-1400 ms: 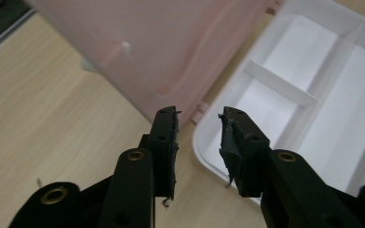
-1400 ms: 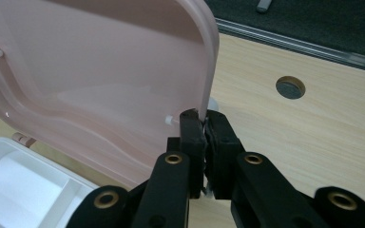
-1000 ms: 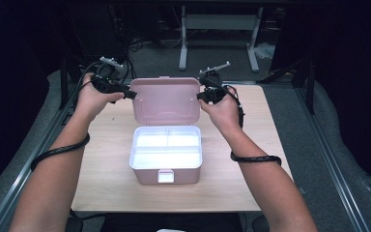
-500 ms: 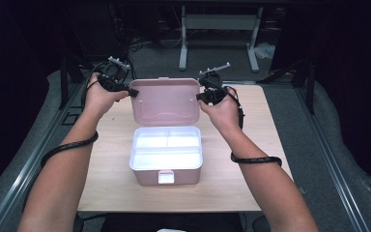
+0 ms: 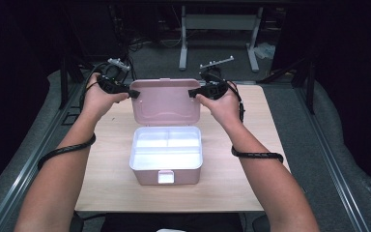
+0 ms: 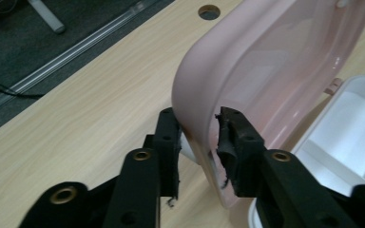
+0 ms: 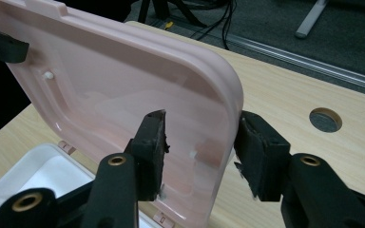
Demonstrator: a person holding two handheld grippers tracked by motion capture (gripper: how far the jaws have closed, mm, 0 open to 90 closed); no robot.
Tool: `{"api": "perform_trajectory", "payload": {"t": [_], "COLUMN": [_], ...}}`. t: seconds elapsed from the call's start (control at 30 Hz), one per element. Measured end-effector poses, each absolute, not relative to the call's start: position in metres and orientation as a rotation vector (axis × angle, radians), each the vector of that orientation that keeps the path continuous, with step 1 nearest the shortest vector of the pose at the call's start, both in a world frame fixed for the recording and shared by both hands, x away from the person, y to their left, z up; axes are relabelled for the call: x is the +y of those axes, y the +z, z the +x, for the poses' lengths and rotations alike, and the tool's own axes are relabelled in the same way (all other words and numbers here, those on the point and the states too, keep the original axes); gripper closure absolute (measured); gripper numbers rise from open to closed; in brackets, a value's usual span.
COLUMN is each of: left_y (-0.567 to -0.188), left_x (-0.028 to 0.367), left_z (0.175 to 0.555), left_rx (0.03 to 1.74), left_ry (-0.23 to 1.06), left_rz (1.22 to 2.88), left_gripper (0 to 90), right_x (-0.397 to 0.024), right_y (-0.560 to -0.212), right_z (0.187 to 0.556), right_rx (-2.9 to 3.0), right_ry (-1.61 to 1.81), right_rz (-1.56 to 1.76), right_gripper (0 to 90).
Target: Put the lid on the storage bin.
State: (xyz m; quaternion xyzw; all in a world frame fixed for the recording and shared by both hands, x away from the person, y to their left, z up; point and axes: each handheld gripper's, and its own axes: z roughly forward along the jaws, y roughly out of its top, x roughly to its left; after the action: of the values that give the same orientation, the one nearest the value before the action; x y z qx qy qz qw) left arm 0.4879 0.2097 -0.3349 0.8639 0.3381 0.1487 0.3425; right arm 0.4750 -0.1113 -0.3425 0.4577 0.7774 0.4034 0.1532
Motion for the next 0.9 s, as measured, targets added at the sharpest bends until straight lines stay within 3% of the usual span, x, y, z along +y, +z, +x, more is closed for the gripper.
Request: {"api": "perform_trajectory", "payload": {"t": [0.53, 0.9], "left_y": [-0.331, -0.329], "left_x": [0.217, 0.218], "left_z": [0.439, 0.412], "left_rx": [0.726, 0.652], "left_ry": [0.386, 0.352], "left_rz": [2.216, 2.26], "left_gripper": [55.5, 53.1], "right_x": [-0.114, -0.116], "right_y": [-0.333, -0.333], "right_z": [0.426, 0.402], "right_rx": [2.264, 2.341], "right_ry": [1.151, 1.132], "right_rz": [1.154, 1.13], "right_gripper": [49.7, 48.8]}}
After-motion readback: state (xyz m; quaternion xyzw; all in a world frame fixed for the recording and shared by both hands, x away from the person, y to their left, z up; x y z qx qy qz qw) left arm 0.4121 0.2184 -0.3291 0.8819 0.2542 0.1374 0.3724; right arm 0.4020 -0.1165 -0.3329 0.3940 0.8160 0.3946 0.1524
